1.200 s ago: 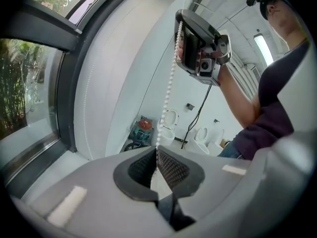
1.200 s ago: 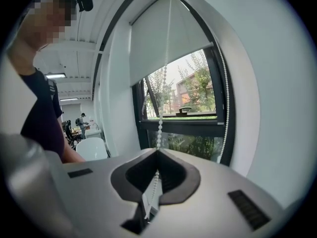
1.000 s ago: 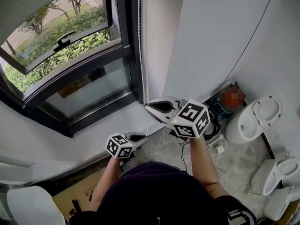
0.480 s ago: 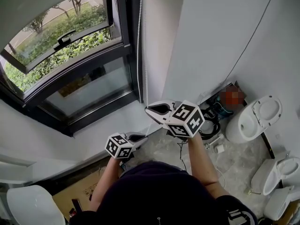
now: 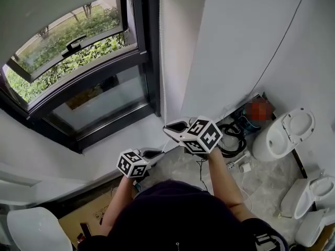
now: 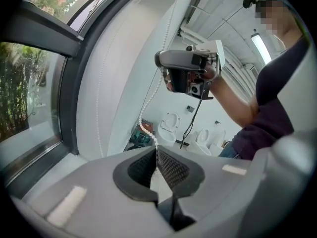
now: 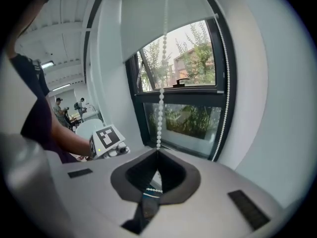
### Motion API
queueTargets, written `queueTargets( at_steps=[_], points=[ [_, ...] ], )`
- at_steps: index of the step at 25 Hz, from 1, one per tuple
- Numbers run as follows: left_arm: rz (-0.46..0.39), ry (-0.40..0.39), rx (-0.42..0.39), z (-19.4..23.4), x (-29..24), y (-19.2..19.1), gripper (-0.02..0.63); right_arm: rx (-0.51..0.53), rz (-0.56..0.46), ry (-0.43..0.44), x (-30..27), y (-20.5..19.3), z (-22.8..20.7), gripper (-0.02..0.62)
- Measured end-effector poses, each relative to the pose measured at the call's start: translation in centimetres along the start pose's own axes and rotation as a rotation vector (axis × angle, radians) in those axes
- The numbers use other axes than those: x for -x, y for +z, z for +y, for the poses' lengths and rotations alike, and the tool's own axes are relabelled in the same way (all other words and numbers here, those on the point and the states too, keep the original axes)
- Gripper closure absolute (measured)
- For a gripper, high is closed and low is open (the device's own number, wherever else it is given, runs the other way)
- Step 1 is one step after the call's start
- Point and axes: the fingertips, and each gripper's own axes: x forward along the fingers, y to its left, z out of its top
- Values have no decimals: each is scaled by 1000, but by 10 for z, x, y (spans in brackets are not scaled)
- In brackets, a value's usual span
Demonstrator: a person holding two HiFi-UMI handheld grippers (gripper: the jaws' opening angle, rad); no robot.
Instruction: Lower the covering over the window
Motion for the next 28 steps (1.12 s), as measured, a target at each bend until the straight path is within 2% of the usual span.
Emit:
queueTargets(
  at_steps=[5,8,9,11,13,16,22,26,28],
  points=[
    [-16,21,-20,3,2,9,589,49,122,-12,-9,-22,-1,583],
    [-31,19,-20,4,9,14,583,10,105,11,-15,-27,2,583],
    [-38,19,-10,6,12,16,556,3,99,12,-15,-26,2,583],
    [-47,30,11,10,18,20,432,1,99,6,-14,-26,0,583],
    [-54,43,8,11,27,27,382,-3,99,1,-13,-26,-3,583],
    [-109,57,-33,8,43,50,357,-16,90,1,-13,-26,-3,583],
    [-312,74,-162,-12,78,131,359,-7,172,7,-26,-51,-2,583],
    [-387,68,-265,-34,89,178,359,-37,149,22,-30,-53,2,583],
    [-411,53,-288,-42,88,195,359,-31,150,20,-30,-54,3,583]
  ],
)
